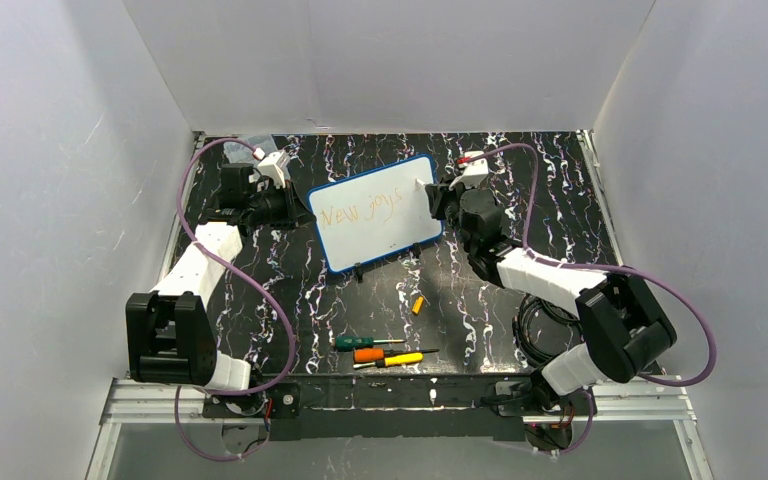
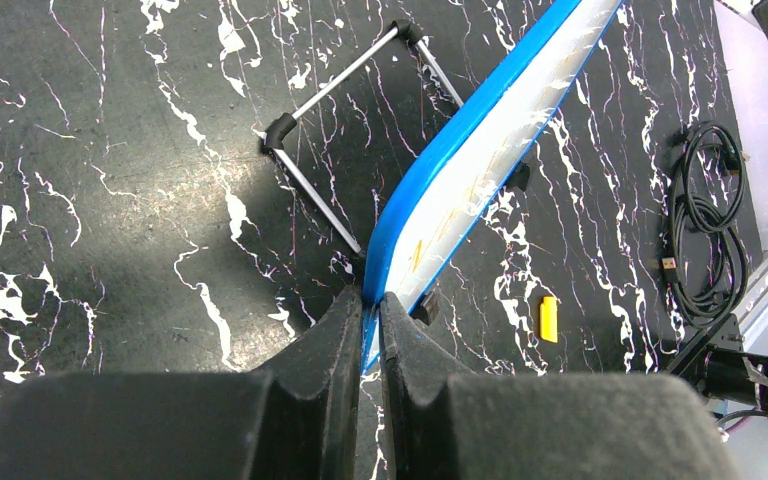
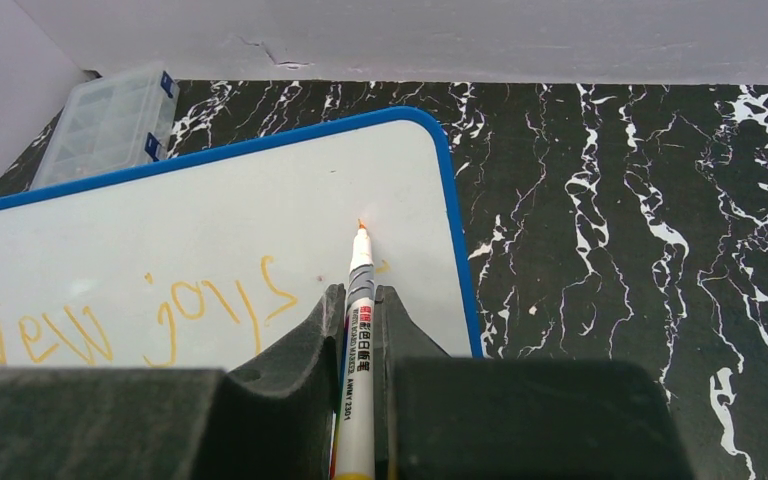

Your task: Write a sentence on the whiteboard

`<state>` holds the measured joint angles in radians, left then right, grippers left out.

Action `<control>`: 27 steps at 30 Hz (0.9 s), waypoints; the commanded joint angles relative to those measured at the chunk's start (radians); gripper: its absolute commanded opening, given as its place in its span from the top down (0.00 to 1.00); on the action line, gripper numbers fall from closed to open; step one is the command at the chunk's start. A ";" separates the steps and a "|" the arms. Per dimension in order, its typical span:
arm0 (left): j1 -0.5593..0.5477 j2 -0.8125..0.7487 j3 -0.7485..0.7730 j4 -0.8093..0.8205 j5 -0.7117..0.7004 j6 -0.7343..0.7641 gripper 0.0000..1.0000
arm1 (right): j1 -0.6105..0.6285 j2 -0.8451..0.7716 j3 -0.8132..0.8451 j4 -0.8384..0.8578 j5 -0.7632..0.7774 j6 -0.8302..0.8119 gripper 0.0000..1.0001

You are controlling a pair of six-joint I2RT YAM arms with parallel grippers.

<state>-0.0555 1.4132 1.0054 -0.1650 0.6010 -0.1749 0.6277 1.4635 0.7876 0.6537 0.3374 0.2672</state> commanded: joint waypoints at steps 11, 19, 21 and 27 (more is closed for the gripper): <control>-0.002 -0.050 0.001 0.001 0.005 0.009 1.00 | -0.007 -0.030 -0.068 -0.014 0.007 0.018 0.99; -0.001 -0.051 0.001 0.002 0.006 0.009 1.00 | -0.003 -0.041 -0.105 -0.030 -0.002 0.039 0.99; -0.001 -0.051 0.000 0.002 0.006 0.008 1.00 | -0.004 -0.045 -0.105 -0.032 0.020 0.038 0.99; -0.001 -0.053 -0.001 0.004 0.005 0.009 1.00 | -0.003 -0.051 -0.063 -0.035 0.096 0.019 0.99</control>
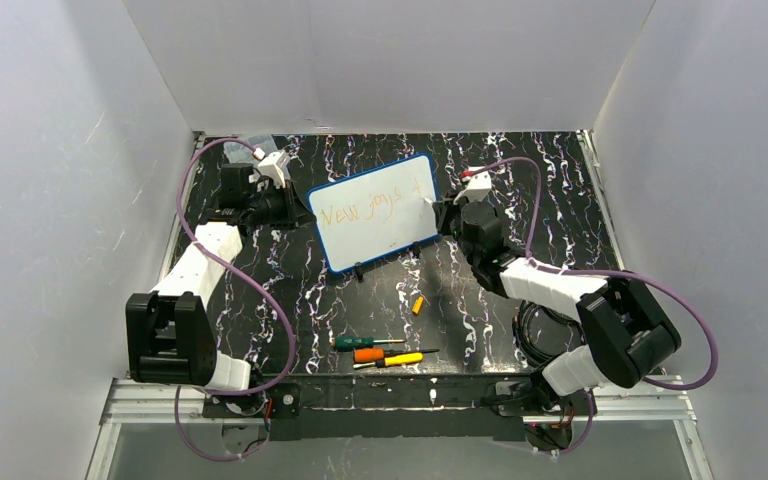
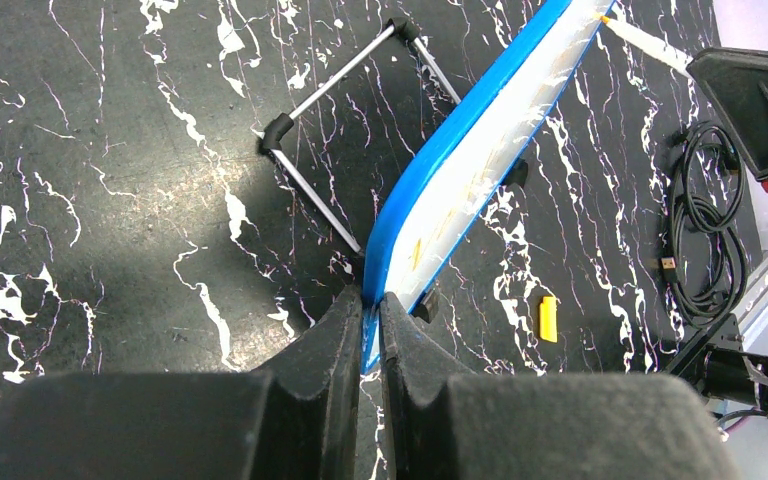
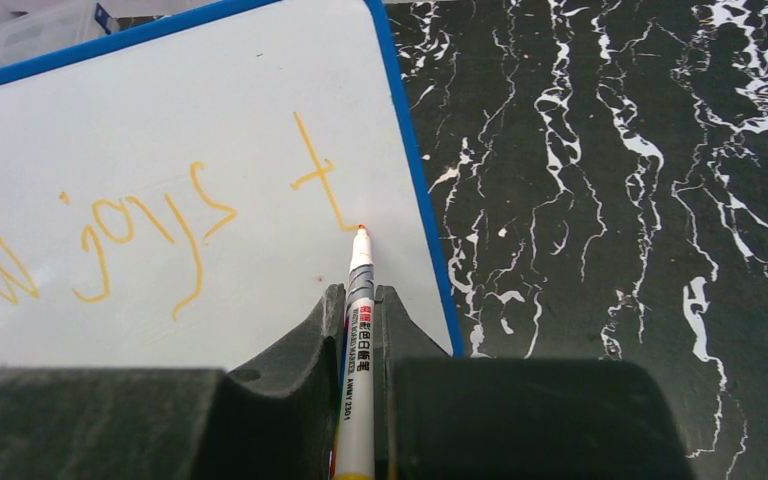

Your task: Write a sentence on the whiteboard

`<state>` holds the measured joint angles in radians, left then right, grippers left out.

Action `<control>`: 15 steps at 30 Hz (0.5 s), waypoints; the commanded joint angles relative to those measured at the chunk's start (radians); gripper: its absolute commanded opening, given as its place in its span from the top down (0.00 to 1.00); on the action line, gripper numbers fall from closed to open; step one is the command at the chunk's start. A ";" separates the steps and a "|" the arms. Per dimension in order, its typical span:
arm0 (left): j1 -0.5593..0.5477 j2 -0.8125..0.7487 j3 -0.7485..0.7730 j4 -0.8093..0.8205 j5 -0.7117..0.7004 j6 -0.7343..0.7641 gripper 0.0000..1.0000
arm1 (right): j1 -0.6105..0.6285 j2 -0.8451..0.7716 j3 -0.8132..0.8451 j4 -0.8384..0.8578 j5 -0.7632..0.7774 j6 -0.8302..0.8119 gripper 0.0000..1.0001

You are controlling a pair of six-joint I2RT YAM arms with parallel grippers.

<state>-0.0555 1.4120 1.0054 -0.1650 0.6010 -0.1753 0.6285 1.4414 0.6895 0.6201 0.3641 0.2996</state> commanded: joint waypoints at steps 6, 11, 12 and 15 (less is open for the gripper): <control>-0.001 -0.052 -0.001 0.004 0.005 0.009 1.00 | -0.004 -0.034 0.075 0.029 0.066 -0.028 0.99; -0.001 -0.053 -0.001 0.004 0.005 0.009 1.00 | -0.004 -0.029 0.083 0.052 0.061 -0.028 0.99; -0.001 -0.053 -0.001 0.004 0.006 0.009 1.00 | -0.004 -0.023 0.086 0.054 0.061 -0.028 0.99; -0.001 -0.053 -0.001 0.004 0.005 0.009 1.00 | -0.004 -0.004 0.093 0.060 0.056 -0.031 0.99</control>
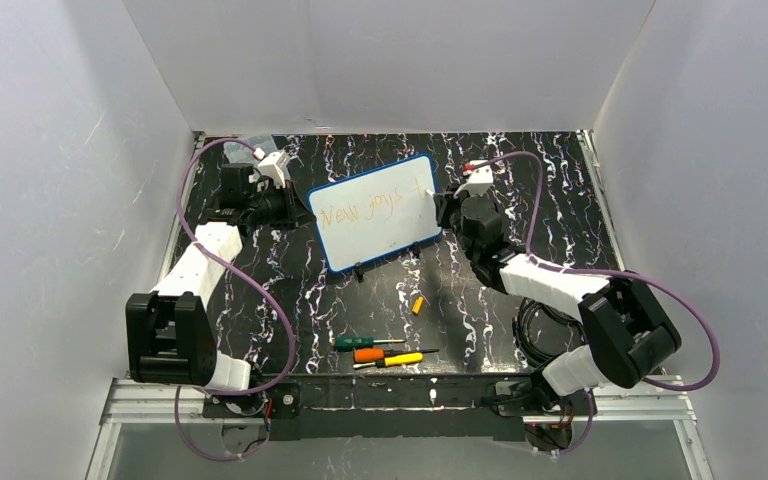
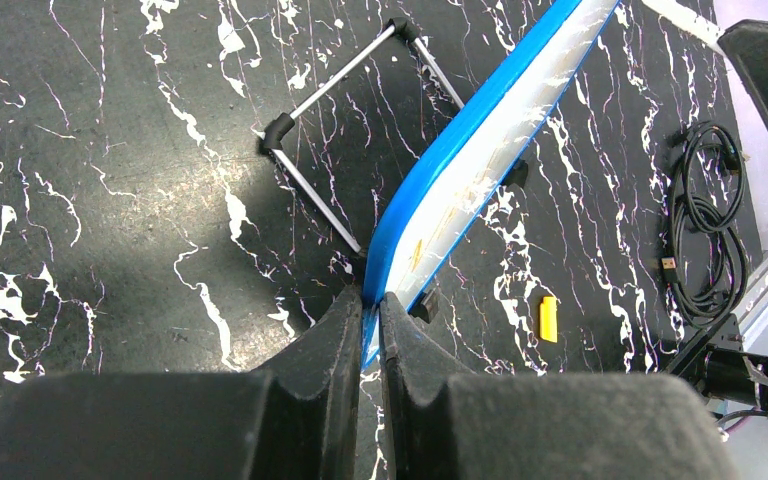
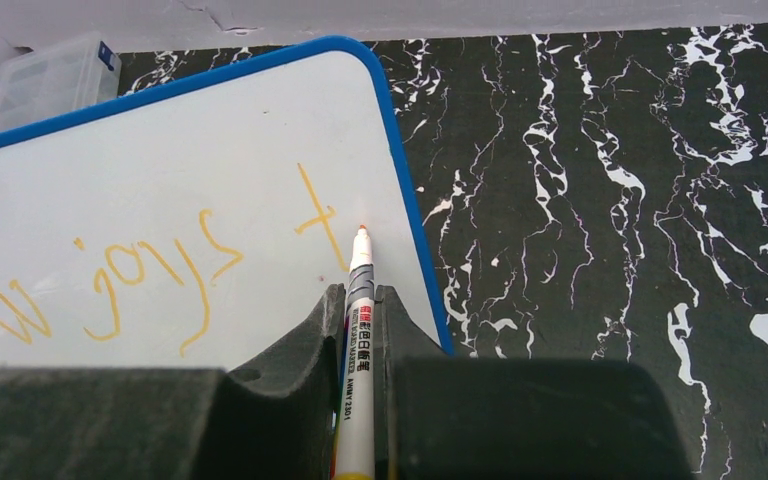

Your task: Write a sentence on the whiteboard

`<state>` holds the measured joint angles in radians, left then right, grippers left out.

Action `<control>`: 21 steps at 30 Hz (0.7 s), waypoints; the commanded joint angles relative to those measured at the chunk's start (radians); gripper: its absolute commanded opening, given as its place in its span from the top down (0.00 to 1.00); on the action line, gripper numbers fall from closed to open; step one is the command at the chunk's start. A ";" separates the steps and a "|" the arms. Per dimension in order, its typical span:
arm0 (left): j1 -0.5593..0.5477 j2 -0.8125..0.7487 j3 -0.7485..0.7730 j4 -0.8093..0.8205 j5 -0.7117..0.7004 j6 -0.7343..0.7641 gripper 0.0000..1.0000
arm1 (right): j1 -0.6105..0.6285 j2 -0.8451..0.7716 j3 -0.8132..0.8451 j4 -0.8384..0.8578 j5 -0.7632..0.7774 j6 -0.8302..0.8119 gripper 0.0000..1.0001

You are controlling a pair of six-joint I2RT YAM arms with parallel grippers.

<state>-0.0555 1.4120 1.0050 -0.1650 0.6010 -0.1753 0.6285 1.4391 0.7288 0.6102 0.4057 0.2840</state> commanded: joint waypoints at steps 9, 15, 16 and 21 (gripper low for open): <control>-0.001 -0.051 0.001 0.004 0.005 0.009 1.00 | -0.004 0.016 0.046 0.068 -0.039 -0.020 0.99; -0.001 -0.051 0.001 0.004 0.005 0.008 1.00 | -0.004 -0.013 -0.009 0.028 -0.026 -0.009 0.99; -0.001 -0.051 -0.001 0.005 0.006 0.007 1.00 | -0.003 -0.016 -0.016 0.022 -0.023 -0.007 0.99; -0.002 -0.051 -0.001 0.005 0.006 0.008 1.00 | -0.003 -0.022 -0.040 0.011 0.009 0.001 0.99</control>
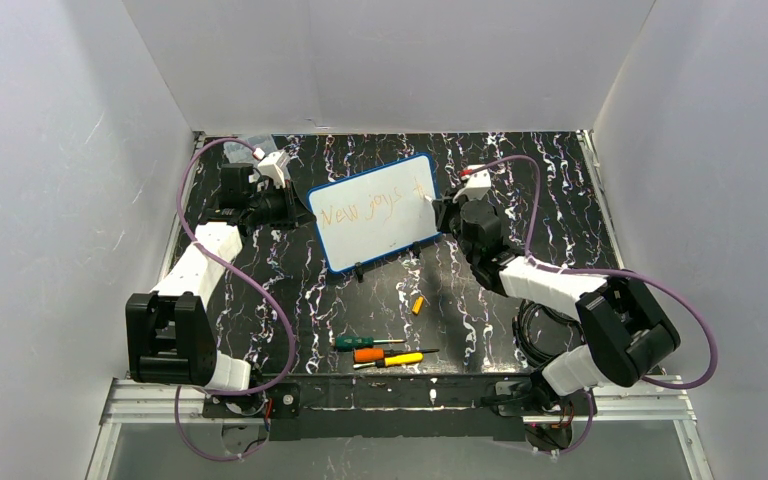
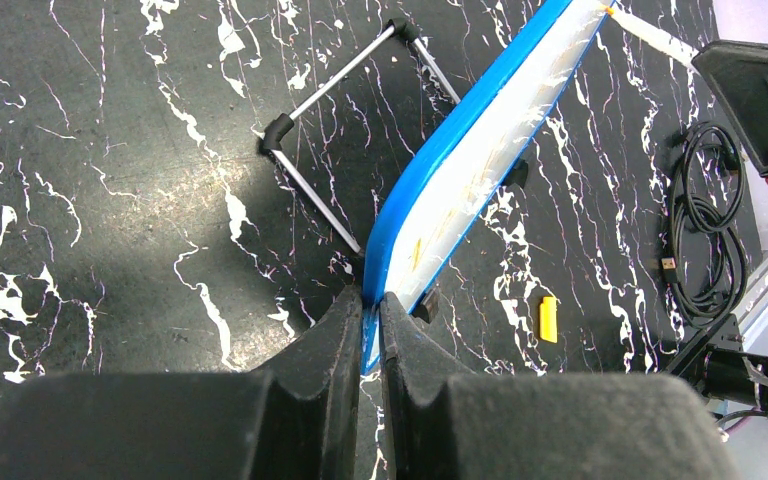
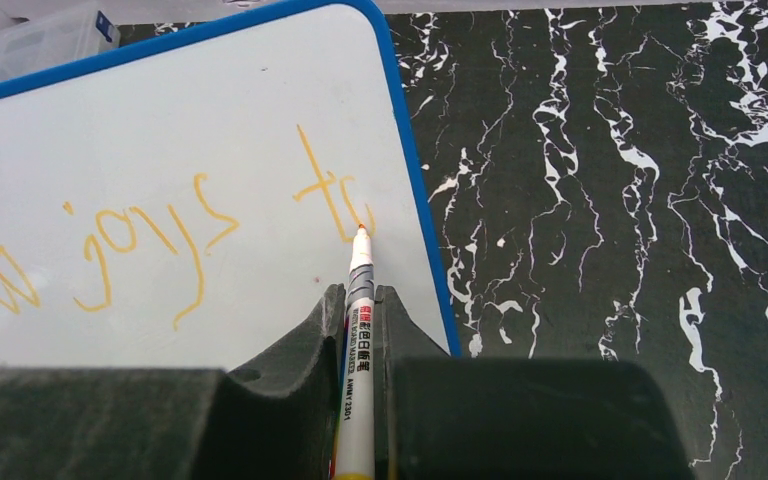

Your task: Write a sentence on the whiteboard

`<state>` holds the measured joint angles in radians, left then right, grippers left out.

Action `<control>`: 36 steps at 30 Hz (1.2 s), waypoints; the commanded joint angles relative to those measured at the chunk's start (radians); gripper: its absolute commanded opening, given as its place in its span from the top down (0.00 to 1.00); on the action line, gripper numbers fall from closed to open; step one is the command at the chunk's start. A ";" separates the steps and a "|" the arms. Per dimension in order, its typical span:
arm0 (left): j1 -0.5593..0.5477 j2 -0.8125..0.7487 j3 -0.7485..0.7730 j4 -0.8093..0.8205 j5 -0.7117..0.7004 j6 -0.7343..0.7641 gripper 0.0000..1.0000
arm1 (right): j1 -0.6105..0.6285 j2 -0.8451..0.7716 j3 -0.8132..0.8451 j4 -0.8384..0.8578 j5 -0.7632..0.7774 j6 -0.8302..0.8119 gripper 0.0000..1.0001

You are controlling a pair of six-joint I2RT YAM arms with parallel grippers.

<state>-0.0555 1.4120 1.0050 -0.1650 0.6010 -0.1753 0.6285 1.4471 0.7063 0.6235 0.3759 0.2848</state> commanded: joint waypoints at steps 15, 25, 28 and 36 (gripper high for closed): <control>-0.001 -0.054 0.000 0.004 0.005 0.009 1.00 | -0.004 0.008 0.089 0.031 0.086 -0.038 0.99; -0.001 -0.055 0.000 0.005 0.006 0.008 1.00 | -0.003 0.015 0.072 0.028 0.019 -0.019 0.99; -0.001 -0.056 0.000 0.007 0.007 0.006 1.00 | 0.000 0.015 0.060 0.030 0.010 -0.012 0.99; -0.001 -0.057 -0.002 0.009 0.007 0.006 1.00 | 0.001 0.016 0.060 0.029 0.011 -0.012 0.99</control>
<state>-0.0555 1.4117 1.0050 -0.1646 0.6010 -0.1753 0.6285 1.4605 0.7582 0.6086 0.3939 0.2630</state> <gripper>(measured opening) 0.082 0.178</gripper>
